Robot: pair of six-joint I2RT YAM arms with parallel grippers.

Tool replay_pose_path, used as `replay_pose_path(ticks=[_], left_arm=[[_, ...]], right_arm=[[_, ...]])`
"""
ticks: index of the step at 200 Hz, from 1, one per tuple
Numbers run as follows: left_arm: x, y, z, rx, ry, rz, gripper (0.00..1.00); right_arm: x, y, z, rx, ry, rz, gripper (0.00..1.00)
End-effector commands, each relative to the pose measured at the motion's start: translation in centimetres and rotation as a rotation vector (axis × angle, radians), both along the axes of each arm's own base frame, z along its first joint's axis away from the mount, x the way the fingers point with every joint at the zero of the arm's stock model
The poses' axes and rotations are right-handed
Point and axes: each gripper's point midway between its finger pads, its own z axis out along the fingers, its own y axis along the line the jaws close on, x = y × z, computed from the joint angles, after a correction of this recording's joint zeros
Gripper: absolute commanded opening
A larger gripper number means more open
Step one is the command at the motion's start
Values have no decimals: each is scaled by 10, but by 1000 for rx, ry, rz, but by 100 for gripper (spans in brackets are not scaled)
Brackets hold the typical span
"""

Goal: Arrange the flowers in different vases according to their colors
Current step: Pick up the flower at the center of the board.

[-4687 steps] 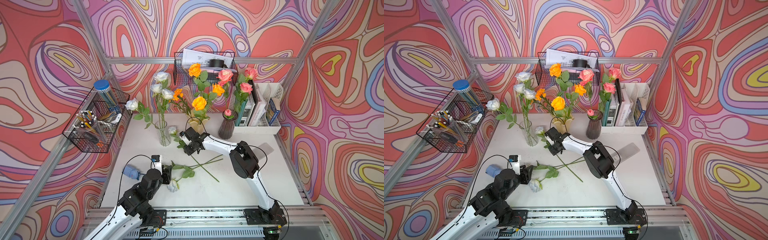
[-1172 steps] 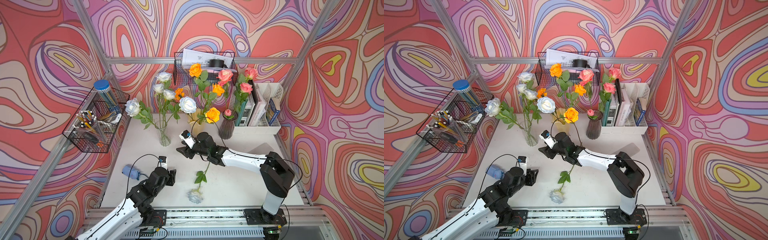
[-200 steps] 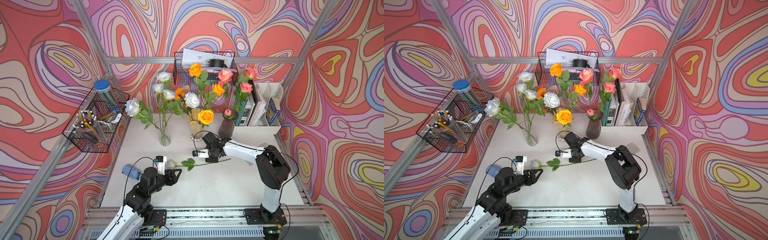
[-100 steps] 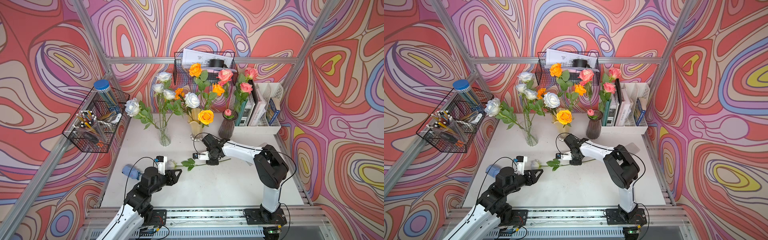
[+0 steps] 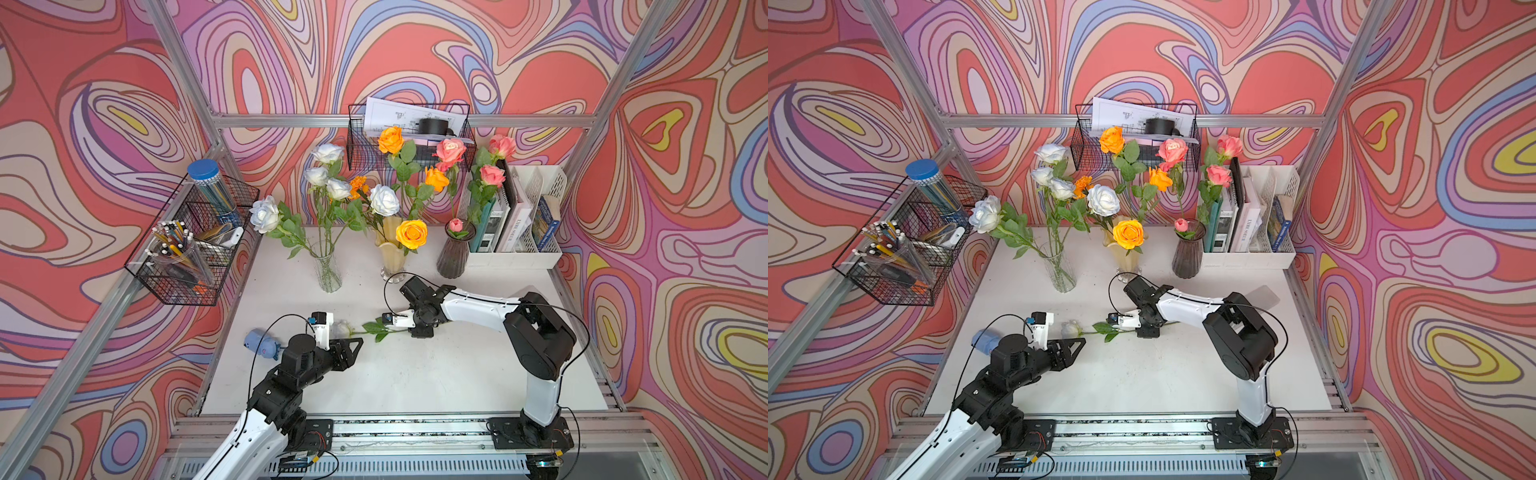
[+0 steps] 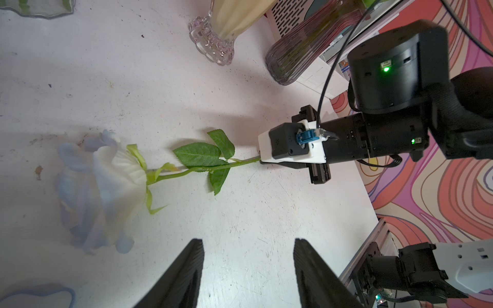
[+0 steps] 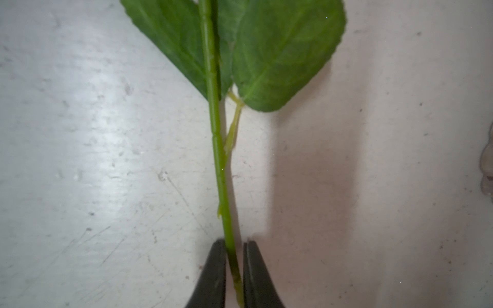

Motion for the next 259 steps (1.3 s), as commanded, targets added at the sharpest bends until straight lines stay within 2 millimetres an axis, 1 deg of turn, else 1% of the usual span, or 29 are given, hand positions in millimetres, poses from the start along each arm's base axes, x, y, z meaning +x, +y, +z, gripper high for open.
replay_pose_path(ticks=[1,12,32,53,77,98,104,105,106,107,108,125,155,181,198,228,240,259], left_arm=[[-2,3,-6,28,-5,0,60],[-2,3,-6,30,-9,2,60],[-3,4,-5,34,-13,1,60],[-3,4,-4,39,-15,-2,60],[-3,6,1,45,-26,3,60],[-4,6,8,37,-53,2,60],[-4,6,10,32,-63,0,60],[-4,6,10,31,-63,-1,61],[-5,6,11,30,-65,-1,60],[-5,6,11,29,-66,-2,60],[-5,6,11,28,-68,-3,60],[-7,3,15,5,-89,-16,60],[-14,-3,26,-43,-136,-65,60],[-25,-10,47,-114,-217,-123,60],[-34,-15,54,-158,-256,-166,59],[-49,-23,54,-182,-273,-235,59],[-51,-25,51,-172,-270,-250,59],[-53,-29,51,-167,-268,-272,59]], right_arm=[[-14,-16,-31,-84,62,-12,5],[-14,-16,-32,-80,58,-15,0],[-10,-15,-30,-76,36,-26,0],[-2,-6,-14,-26,-11,-28,0],[5,6,15,57,-75,-26,0],[6,23,49,164,-132,-11,0],[5,27,53,180,-135,-6,0],[5,28,59,192,-145,-7,0],[5,29,59,194,-146,-6,0],[5,30,65,205,-157,-4,0],[6,30,67,209,-160,-5,0],[5,43,90,271,-186,2,0],[2,64,124,387,-206,6,0],[1,80,148,478,-212,13,0],[-4,95,163,547,-206,36,0],[-5,116,191,644,-206,74,0],[-5,123,207,699,-215,89,0],[-2,133,239,803,-248,102,0]])
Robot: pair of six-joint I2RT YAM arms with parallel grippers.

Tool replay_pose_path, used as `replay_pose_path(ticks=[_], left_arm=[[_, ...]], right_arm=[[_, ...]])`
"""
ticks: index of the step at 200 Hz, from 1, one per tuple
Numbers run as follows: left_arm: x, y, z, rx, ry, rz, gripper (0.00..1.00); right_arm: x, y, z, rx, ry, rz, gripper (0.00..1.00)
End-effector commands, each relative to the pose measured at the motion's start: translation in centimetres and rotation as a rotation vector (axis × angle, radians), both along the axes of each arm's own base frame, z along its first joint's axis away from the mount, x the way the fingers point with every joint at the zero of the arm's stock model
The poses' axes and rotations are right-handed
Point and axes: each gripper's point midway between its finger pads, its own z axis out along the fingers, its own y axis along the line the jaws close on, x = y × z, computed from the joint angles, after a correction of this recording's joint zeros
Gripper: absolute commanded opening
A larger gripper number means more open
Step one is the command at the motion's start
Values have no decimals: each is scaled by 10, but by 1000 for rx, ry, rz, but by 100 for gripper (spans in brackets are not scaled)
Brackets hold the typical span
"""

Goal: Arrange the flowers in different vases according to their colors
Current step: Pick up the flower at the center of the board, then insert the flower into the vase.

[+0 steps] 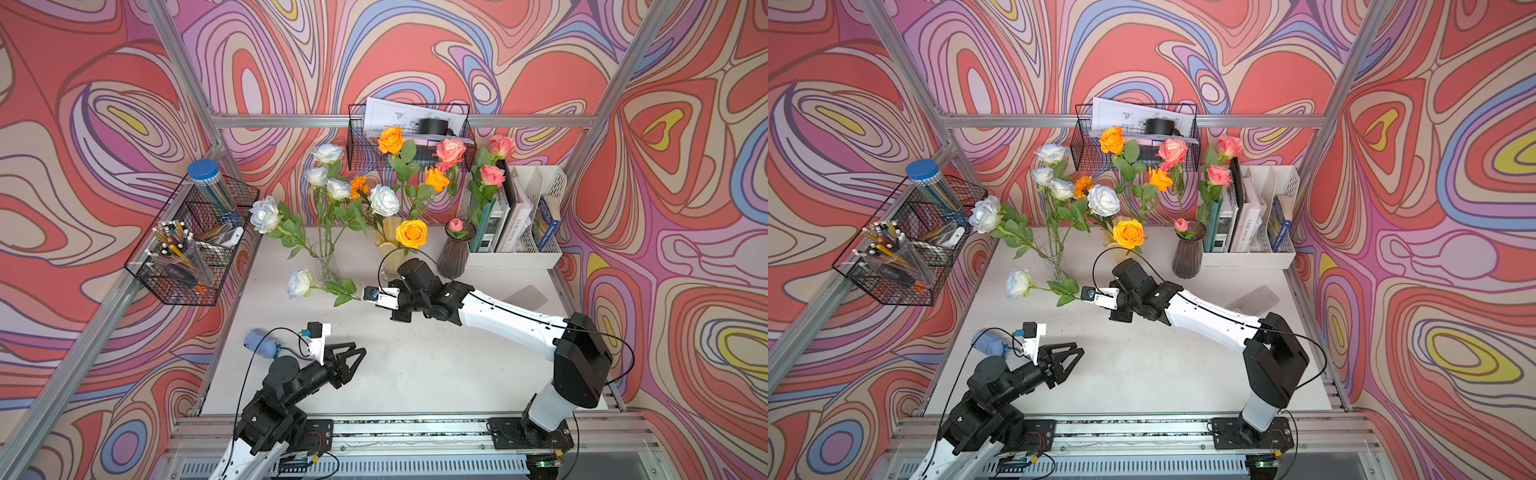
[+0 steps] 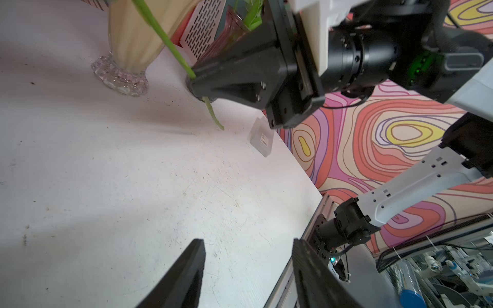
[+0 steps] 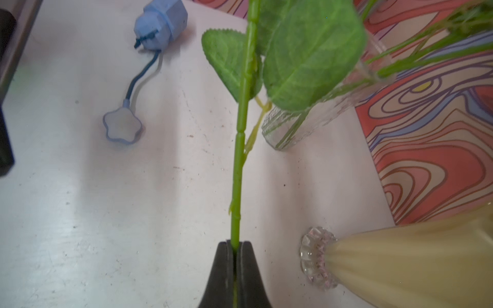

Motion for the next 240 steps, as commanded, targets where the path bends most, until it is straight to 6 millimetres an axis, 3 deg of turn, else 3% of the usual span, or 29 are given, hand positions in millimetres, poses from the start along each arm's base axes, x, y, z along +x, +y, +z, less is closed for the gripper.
replay_pose_path(ticks=[1,38,61,63,95,122,153,195,240], left_arm=[[-6,-6,0,3,-15,-48,59],[-1,-5,-13,51,6,-35,59],[9,3,-27,117,43,34,59],[9,4,-28,124,45,39,59],[21,16,-55,244,137,122,59],[24,14,-61,266,157,116,59],[25,14,-61,275,151,118,59],[25,14,-59,270,144,114,59],[25,15,-61,276,146,119,59]], right_arm=[[-1,21,52,177,-35,42,0],[7,49,119,384,-91,86,0],[13,66,177,575,-135,116,0],[18,71,171,576,-125,113,0],[27,101,215,758,-155,171,0],[34,131,219,826,-190,193,0],[50,147,215,899,-246,182,0],[66,161,199,884,-289,170,0],[81,162,179,863,-313,135,0]])
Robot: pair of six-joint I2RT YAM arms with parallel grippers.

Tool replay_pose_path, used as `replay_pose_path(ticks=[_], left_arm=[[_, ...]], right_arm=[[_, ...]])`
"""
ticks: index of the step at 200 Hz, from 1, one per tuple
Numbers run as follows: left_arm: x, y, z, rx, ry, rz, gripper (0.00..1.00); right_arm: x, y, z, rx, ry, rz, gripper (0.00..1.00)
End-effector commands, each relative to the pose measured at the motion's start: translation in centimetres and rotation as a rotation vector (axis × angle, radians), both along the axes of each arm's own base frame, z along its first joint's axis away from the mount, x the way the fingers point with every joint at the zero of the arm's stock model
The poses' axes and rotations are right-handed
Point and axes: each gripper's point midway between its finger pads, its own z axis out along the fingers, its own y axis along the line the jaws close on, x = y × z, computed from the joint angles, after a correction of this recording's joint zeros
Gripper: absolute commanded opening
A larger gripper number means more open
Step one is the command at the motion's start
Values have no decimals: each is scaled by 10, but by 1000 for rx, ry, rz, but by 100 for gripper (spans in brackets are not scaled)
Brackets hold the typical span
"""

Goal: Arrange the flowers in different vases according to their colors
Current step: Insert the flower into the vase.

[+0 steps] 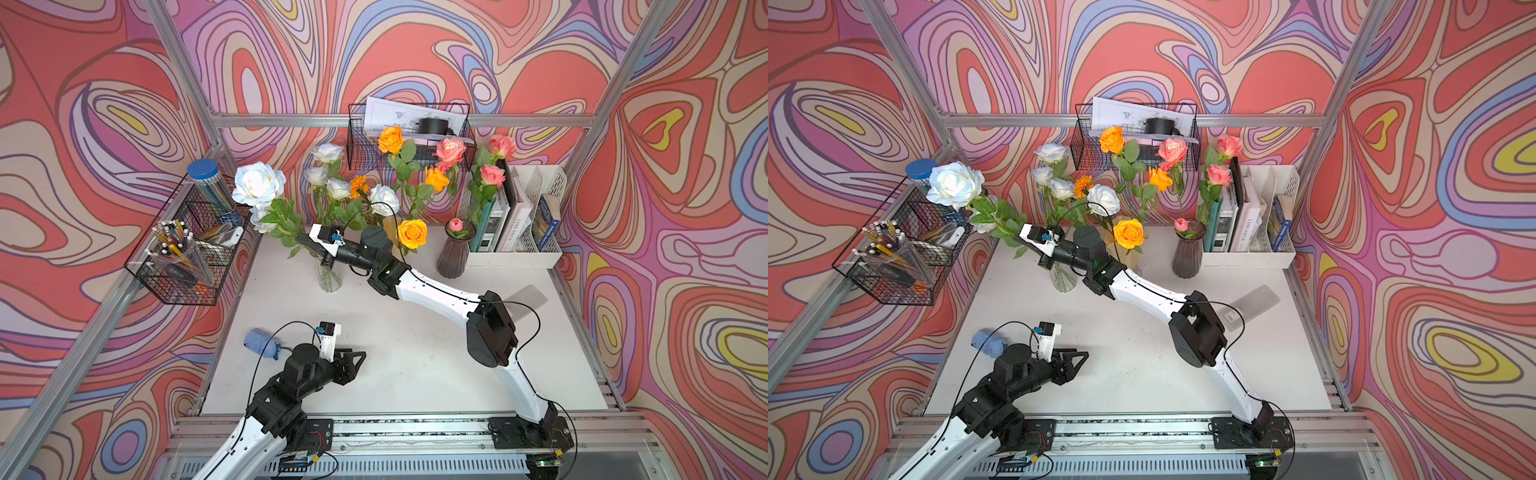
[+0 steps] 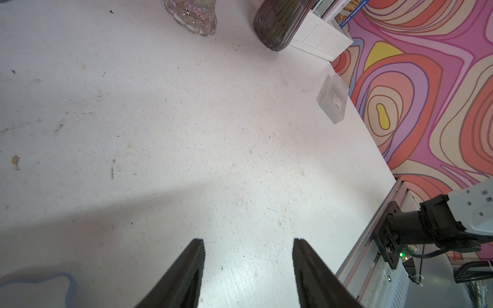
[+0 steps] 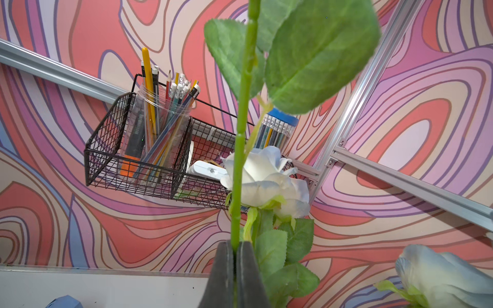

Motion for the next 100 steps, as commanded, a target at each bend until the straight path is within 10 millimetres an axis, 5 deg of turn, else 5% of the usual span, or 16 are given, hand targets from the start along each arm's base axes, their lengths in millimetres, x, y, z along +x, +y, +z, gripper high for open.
replay_pose_path(ticks=[1,100], left_arm=[[2,1,10,5,-32,2,59],[4,2,4,25,-20,7,60]], right_arm=[[12,-3,4,38,-38,-39,0],[47,1,-45,-13,24,-95,0]])
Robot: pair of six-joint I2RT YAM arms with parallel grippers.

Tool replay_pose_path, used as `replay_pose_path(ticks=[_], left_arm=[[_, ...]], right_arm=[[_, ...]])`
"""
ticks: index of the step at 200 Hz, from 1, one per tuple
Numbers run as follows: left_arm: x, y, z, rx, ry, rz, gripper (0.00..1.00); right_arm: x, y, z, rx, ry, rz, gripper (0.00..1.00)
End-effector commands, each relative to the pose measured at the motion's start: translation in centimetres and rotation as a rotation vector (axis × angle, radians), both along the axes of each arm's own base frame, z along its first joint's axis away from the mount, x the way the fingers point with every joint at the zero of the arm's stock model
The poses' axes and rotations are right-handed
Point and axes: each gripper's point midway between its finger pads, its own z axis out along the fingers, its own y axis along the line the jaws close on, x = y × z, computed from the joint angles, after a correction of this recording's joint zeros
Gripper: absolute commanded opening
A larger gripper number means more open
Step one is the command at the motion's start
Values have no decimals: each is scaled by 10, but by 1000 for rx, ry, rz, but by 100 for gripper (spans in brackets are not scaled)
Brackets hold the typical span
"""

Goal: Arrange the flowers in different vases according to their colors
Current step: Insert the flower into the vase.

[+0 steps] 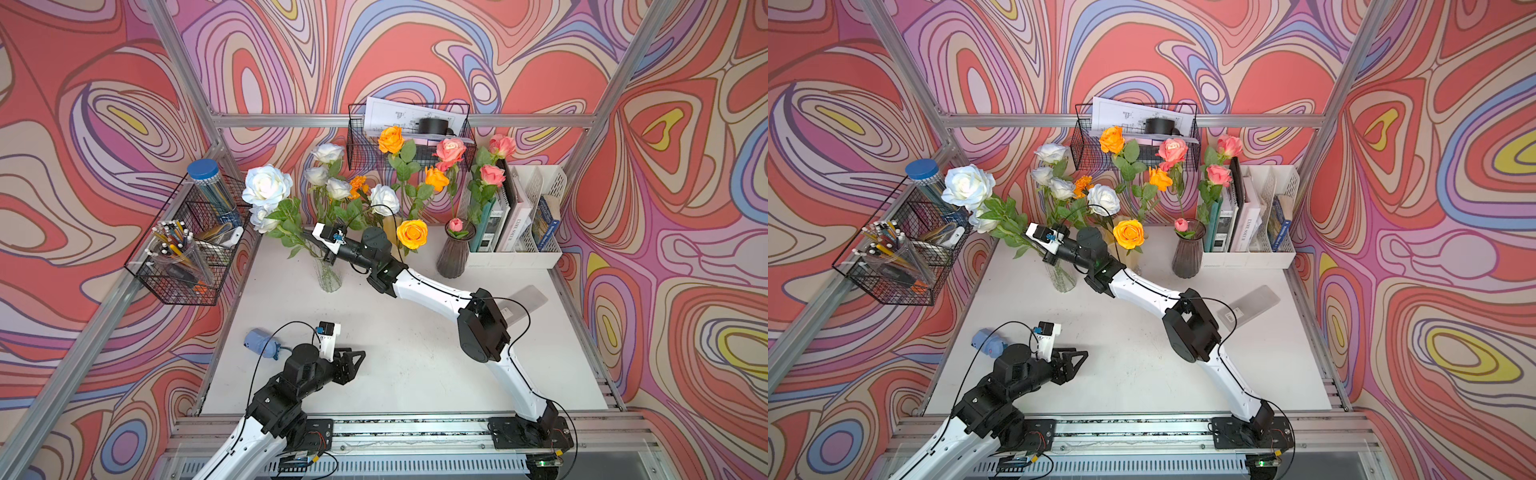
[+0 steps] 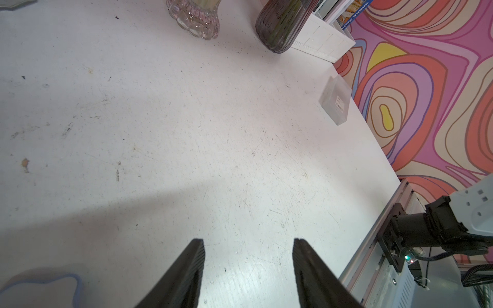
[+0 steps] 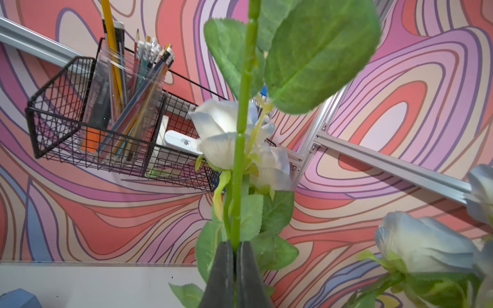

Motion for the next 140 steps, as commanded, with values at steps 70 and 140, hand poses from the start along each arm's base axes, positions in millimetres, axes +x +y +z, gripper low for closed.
replay_pose_path(ticks=[70,140], left_arm=[[2,0,7,6,-21,3,60],[6,3,12,11,-32,28,60]], right_arm=[[4,-18,-11,-30,31,-74,54],[-20,-54,-21,-61,96,-104,63]])
